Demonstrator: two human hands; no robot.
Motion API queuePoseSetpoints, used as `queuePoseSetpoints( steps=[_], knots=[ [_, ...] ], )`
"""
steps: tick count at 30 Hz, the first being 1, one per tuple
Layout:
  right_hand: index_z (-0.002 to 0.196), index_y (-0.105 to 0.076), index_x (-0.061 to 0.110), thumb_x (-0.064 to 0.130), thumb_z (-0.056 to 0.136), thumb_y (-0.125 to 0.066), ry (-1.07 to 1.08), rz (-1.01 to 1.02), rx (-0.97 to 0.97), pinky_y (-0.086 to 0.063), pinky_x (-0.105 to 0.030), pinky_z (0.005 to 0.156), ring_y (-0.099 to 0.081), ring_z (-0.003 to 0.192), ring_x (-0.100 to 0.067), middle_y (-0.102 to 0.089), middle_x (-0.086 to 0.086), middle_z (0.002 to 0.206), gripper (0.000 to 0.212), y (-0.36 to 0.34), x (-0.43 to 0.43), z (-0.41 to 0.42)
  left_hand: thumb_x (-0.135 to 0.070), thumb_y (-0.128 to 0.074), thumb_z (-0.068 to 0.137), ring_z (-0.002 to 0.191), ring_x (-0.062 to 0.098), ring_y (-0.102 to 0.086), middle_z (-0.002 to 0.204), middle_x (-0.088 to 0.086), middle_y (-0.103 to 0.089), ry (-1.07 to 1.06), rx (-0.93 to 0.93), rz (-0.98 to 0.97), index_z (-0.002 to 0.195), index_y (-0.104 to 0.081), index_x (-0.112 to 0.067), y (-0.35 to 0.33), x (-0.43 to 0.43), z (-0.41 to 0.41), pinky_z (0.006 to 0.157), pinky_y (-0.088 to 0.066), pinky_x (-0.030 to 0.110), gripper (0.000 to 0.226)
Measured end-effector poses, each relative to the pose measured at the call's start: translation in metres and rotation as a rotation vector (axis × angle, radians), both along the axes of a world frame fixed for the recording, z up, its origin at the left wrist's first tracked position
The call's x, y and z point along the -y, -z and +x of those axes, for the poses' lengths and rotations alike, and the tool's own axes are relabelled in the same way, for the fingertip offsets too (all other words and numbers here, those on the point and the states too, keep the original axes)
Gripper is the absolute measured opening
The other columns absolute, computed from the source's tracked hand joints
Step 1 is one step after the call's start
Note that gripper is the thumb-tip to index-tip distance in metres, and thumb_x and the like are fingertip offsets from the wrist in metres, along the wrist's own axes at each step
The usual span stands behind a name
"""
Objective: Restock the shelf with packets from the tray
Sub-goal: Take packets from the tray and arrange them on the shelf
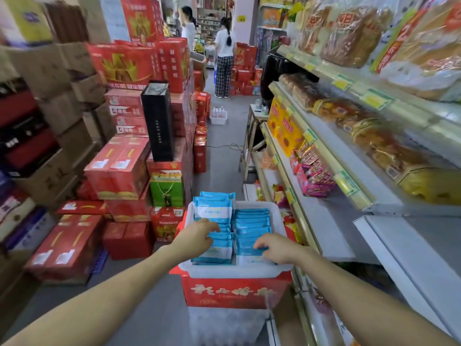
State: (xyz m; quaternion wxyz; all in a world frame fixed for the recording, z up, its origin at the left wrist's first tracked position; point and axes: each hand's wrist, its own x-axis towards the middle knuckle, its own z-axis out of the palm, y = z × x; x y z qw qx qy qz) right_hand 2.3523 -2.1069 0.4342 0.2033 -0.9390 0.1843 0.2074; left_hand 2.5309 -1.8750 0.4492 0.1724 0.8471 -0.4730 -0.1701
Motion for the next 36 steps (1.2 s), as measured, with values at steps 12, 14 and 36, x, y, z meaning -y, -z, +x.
queuePoseSetpoints(
  steps=[12, 14, 36],
  knots=[
    [0.097, -0.057, 0.029, 0.002, 0.084, -0.058, -0.057, -0.002, 0.004, -0.049, -0.032, 0.083, -0.056, 0.095, -0.016, -0.057, 0.003, 0.108, 0.03, 0.008, -0.001, -0.002, -0.008, -0.055, 0.093, 0.123, 0.019, -0.057, 0.133, -0.002, -0.059, 0.044, -0.058, 0.075, 0.129, -0.065, -0.028, 0.021, 0.004, 0.003, 0.107, -0.048, 0.038, 0.042],
    [0.09, -0.06, 0.028, -0.001, 0.083, -0.056, -0.058, 0.008, -0.004, -0.048, -0.031, 0.082, -0.057, 0.094, -0.016, -0.056, 0.005, 0.103, 0.03, 0.006, -0.002, -0.001, -0.011, -0.057, 0.095, 0.122, 0.02, -0.057, 0.131, -0.002, -0.058, 0.077, -0.046, 0.102, 0.126, -0.065, -0.028, 0.024, 0.006, 0.001, 0.105, -0.048, 0.038, 0.036],
    [0.107, -0.071, 0.034, 0.009, 0.095, -0.063, -0.078, -0.082, 0.163, -0.049, -0.026, 0.086, -0.055, 0.102, -0.009, -0.058, 0.013, 0.111, 0.029, -0.027, -0.013, -0.014, -0.019, -0.052, 0.1, 0.11, 0.024, -0.058, 0.123, -0.003, -0.055, 0.316, 0.043, 0.33, 0.117, -0.073, -0.038, 0.045, 0.006, 0.002, 0.103, -0.049, 0.038, 0.032]
  ],
)
